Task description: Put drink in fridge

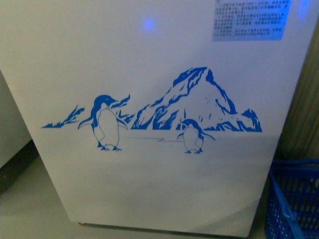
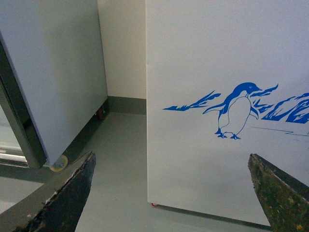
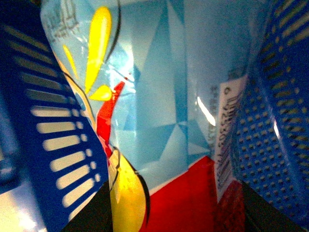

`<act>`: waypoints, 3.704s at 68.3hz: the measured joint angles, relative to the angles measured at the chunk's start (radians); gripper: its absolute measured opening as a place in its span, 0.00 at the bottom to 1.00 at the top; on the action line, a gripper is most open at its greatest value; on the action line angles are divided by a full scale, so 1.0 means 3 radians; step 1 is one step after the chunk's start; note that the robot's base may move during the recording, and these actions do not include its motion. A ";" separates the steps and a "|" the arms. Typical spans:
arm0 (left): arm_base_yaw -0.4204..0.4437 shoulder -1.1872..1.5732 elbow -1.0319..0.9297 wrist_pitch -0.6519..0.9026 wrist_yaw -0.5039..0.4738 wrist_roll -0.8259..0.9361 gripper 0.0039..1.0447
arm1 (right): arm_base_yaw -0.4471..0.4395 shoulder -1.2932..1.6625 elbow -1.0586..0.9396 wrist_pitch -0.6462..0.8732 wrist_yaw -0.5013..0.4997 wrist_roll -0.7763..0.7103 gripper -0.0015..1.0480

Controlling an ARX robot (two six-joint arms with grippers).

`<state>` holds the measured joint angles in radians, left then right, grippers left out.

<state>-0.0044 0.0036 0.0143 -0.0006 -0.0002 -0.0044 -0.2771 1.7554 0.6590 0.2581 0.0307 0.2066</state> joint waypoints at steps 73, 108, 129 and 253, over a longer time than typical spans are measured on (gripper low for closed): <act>0.0000 0.0000 0.0001 0.0000 0.0001 0.0000 0.92 | 0.1226 -0.4409 0.0005 -0.1316 0.0755 -0.0413 0.38; 0.0000 -0.0001 0.0000 0.0000 0.0003 0.0000 0.92 | 0.1239 -0.4388 -0.0029 -0.1321 0.0746 -0.0406 0.38; 0.0000 -0.0001 0.0001 0.0000 -0.0001 0.0000 0.92 | 0.1239 -0.4390 -0.0031 -0.1321 0.0749 -0.0404 0.38; -0.0710 0.5338 0.3361 0.1183 0.1367 0.3012 0.92 | 0.1239 -0.4396 -0.0031 -0.1320 0.0750 -0.0404 0.38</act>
<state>-0.2172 1.6051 1.0225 0.3542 0.4099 0.8993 0.0944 0.4366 0.6498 -0.1379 0.2558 0.0853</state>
